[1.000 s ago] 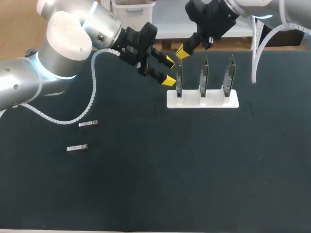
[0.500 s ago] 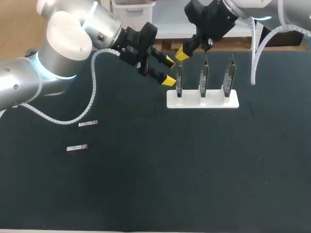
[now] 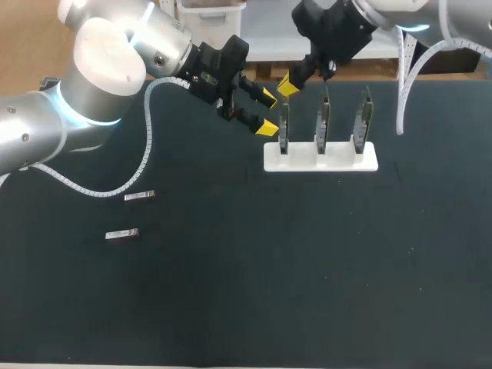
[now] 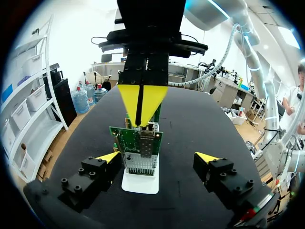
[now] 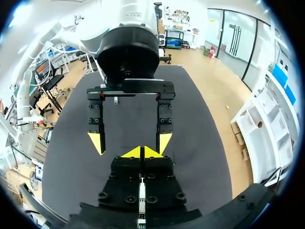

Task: Pick up the optical module with the left hand, and insert it into the network port with the right hand.

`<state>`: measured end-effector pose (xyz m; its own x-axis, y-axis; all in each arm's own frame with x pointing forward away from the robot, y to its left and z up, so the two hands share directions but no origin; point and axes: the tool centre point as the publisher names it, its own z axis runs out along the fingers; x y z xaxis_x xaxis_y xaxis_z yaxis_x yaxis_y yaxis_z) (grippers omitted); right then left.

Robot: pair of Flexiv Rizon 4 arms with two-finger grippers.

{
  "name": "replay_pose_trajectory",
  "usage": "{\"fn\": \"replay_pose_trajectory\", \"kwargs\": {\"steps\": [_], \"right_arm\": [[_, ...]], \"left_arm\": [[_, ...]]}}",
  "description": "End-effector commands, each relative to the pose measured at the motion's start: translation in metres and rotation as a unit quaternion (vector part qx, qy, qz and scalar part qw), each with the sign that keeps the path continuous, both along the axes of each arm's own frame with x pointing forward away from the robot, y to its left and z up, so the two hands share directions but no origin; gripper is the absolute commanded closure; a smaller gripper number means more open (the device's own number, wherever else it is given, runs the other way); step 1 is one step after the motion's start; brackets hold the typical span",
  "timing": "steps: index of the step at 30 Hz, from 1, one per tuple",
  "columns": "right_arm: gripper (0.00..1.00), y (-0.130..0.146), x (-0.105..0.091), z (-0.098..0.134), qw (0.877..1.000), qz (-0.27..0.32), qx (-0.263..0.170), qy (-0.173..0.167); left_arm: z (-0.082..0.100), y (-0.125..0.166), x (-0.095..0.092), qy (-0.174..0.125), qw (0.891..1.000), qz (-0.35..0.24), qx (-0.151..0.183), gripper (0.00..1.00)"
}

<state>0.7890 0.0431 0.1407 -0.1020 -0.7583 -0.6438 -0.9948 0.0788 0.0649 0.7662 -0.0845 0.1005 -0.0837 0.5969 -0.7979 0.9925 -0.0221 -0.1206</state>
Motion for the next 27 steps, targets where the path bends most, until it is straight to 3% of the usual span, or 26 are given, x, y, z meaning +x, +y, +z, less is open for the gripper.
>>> {"fn": "replay_pose_trajectory", "kwargs": {"steps": [1,14,24,27], "right_arm": [[1.00,-0.002,0.000,0.000,1.000,0.001,0.007,-0.004],[1.00,-0.012,-0.002,0.031,0.998,-0.002,0.067,-0.007],[1.00,-0.059,-0.007,0.034,0.997,-0.014,0.076,-0.002],[1.00,-0.077,-0.008,0.034,0.995,-0.016,0.094,0.014]], "left_arm": [[0.001,0.000,0.000,0.000,1.000,0.001,0.002,0.00],[0.001,0.000,0.000,0.000,1.000,0.001,0.002,0.00],[0.001,0.000,0.000,0.000,1.000,0.001,0.002,0.00],[0.001,0.000,0.000,0.000,1.000,0.001,0.002,0.00]]}}
